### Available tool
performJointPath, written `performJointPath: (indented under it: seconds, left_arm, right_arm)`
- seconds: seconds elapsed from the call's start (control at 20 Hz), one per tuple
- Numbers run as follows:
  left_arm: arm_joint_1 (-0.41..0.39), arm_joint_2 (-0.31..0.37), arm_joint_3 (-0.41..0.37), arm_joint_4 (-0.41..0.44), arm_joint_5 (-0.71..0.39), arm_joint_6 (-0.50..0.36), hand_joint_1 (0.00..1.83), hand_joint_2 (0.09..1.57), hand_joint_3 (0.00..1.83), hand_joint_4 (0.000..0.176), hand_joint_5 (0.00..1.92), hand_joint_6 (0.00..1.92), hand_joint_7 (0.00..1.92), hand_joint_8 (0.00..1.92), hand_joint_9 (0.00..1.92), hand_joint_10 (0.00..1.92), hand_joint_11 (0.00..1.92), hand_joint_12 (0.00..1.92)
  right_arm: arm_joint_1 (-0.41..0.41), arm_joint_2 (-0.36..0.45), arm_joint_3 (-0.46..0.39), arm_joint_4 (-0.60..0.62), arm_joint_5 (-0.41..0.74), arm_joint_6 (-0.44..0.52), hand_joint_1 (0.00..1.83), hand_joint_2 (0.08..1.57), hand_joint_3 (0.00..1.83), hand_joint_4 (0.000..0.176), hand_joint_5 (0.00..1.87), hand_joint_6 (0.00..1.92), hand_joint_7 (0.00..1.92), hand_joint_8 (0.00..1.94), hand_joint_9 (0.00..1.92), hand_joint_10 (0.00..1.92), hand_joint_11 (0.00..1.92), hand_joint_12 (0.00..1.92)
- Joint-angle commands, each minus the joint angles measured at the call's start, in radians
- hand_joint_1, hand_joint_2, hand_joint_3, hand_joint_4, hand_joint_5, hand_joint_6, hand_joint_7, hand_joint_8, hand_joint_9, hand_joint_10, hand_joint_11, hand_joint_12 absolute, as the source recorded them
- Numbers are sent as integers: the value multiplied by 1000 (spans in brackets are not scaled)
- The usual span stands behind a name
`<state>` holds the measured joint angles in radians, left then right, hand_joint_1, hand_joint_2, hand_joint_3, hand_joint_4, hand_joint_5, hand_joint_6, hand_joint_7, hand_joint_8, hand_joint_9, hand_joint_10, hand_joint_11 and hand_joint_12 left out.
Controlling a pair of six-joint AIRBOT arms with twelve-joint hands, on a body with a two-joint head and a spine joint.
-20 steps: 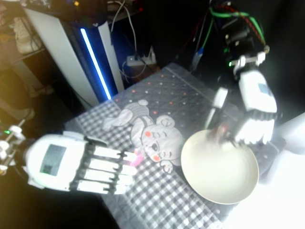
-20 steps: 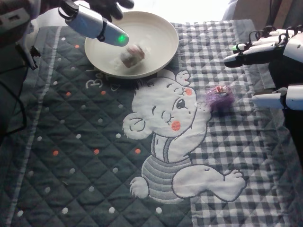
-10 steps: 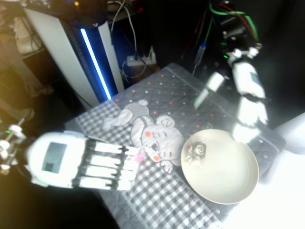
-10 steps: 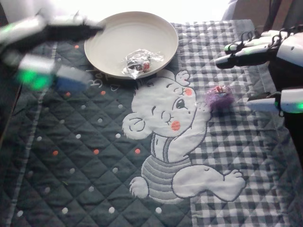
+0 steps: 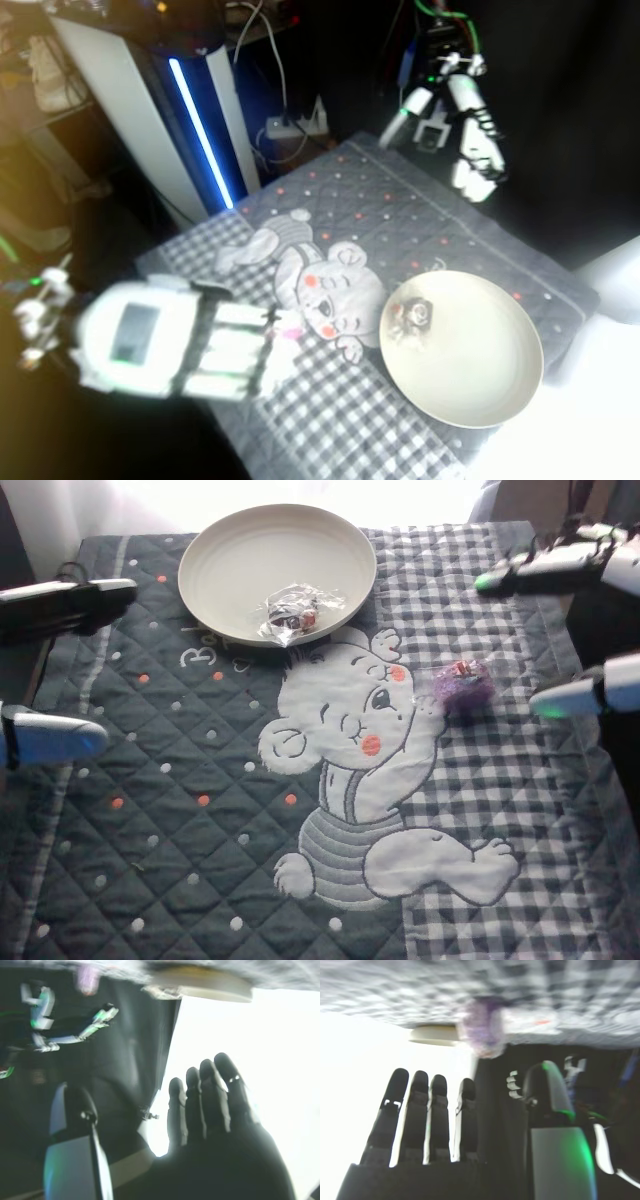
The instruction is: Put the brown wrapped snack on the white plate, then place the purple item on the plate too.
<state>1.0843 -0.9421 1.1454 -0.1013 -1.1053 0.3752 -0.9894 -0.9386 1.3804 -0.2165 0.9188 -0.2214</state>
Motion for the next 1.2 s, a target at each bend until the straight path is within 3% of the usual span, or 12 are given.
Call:
performJointPath:
  seconds: [0.0, 0.05, 0.15, 0.3, 0.4, 0.5, 0.55, 0.85, 0.95, 1.0, 1.1, 1.15]
  left_arm:
    - [-7, 10, 0, -36, -143, -6, 766, 872, 2, 32, 346, 0, 364, 1, 372, 5, 16, 1009]
    - [-6, 10, 0, -38, -140, -3, 759, 864, 0, 52, 347, 1, 365, 1, 369, 3, 11, 1013]
    - [-6, 14, -6, -42, -147, 2, 771, 857, 0, 73, 349, 0, 374, 1, 376, 3, 1, 1062]
    - [98, 39, -37, -114, -244, -2, 795, 851, 0, 60, 367, 6, 390, 6, 386, 6, 0, 1068]
    - [118, 45, -46, -132, -268, -3, 773, 849, 0, 57, 373, 3, 376, 4, 369, 5, 0, 1027]
    - [134, 52, -56, -139, -286, -2, 770, 851, 0, 56, 378, 3, 372, 1, 361, 1, 0, 1011]
    - [145, 57, -62, -145, -298, -2, 771, 853, 1, 72, 374, 0, 364, 0, 325, 2, 0, 926]
    - [174, 61, -73, -170, -326, -3, 785, 857, 2, 51, 385, 1, 366, 2, 338, 8, 0, 970]
    - [174, 60, -73, -172, -330, -4, 788, 855, 0, 41, 390, 2, 375, 3, 359, 12, 0, 1010]
    - [174, 59, -73, -172, -332, -5, 810, 856, 0, 42, 387, 0, 372, 1, 355, 8, 0, 1013]
    - [174, 57, -73, -172, -332, -7, 819, 853, 0, 43, 391, 1, 370, 0, 351, 5, 0, 996]
    - [174, 57, -73, -172, -333, -7, 830, 852, 0, 44, 393, 1, 371, 1, 354, 5, 0, 995]
  right_arm:
    - [13, 1, 7, 40, 122, 21, 881, 947, 2, 83, 345, 6, 319, 9, 294, 12, 1, 761]
    - [37, -1, 20, 46, 126, 29, 926, 957, 4, 75, 294, 0, 305, 3, 261, 2, 0, 721]
    - [182, -27, 39, -63, 50, 29, 873, 925, 0, 162, 195, 0, 242, 0, 237, 0, 0, 650]
    - [279, -79, 52, -173, 4, 31, 825, 917, 1, 173, 172, 2, 177, 2, 189, 3, 2, 570]
    - [278, -78, 42, -194, -18, 57, 859, 878, 0, 100, 227, 3, 234, 3, 225, 7, 0, 708]
    - [278, -69, 15, -230, -68, 57, 898, 856, 0, 111, 235, 3, 229, 1, 224, 3, 0, 680]
    - [278, -65, 6, -249, -90, 57, 927, 852, 0, 67, 208, 0, 201, 0, 221, 1, 0, 676]
    - [276, -64, -4, -319, -174, 57, 846, 882, 0, 98, 222, 7, 303, 11, 365, 17, 40, 983]
    - [275, -72, -3, -325, -183, 57, 900, 897, 1, 74, 325, 5, 424, 10, 491, 26, 153, 995]
    - [275, -77, 0, -326, -187, 57, 847, 932, 1, 18, 463, 4, 649, 28, 738, 69, 362, 1055]
    - [275, -81, 4, -336, -198, 57, 847, 944, 1, 0, 514, 5, 722, 39, 820, 113, 392, 1238]
    - [275, -82, 6, -339, -204, 57, 925, 950, 0, 0, 602, 18, 798, 131, 687, 715, 397, 1494]
